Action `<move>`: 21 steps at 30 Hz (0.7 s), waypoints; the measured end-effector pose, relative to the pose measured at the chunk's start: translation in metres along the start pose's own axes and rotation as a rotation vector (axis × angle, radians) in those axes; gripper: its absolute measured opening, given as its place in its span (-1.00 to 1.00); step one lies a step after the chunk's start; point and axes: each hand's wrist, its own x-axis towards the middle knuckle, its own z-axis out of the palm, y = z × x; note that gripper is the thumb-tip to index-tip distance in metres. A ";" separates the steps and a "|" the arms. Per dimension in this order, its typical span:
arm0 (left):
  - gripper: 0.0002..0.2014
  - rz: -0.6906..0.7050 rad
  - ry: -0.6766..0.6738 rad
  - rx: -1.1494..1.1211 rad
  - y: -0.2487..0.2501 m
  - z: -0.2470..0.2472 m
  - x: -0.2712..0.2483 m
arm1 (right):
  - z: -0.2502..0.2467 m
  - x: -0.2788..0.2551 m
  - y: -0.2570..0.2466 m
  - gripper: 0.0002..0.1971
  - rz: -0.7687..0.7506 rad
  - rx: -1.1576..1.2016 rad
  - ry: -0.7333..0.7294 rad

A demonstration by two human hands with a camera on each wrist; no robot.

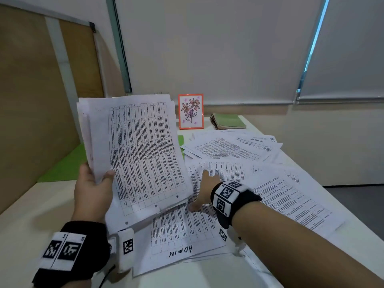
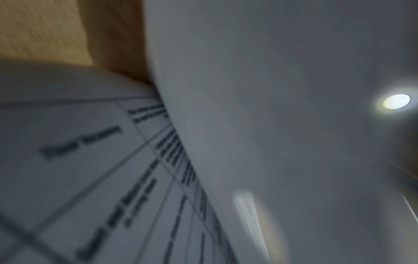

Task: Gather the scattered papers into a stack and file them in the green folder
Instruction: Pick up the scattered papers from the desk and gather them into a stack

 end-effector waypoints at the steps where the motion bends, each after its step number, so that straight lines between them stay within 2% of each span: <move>1: -0.68 -0.003 0.003 -0.010 -0.001 0.000 0.000 | 0.000 0.000 -0.002 0.28 0.000 0.042 -0.005; 6: -0.71 -0.007 0.020 -0.007 -0.004 -0.002 0.002 | -0.005 0.001 0.000 0.16 0.018 0.139 0.056; 11: -0.72 -0.016 0.019 -0.004 -0.003 -0.004 0.002 | -0.022 -0.003 0.025 -0.08 -0.011 0.350 0.147; 14: -0.73 -0.010 0.022 -0.016 0.001 -0.003 0.001 | -0.029 0.001 0.045 -0.34 -0.052 0.521 0.306; 17: -0.73 0.000 0.031 -0.039 0.006 -0.001 -0.001 | -0.036 0.001 0.061 -0.67 -0.078 0.850 0.491; 21: -0.74 0.018 0.091 -0.016 0.008 0.002 0.002 | -0.059 -0.013 0.078 -0.78 -0.169 1.027 0.711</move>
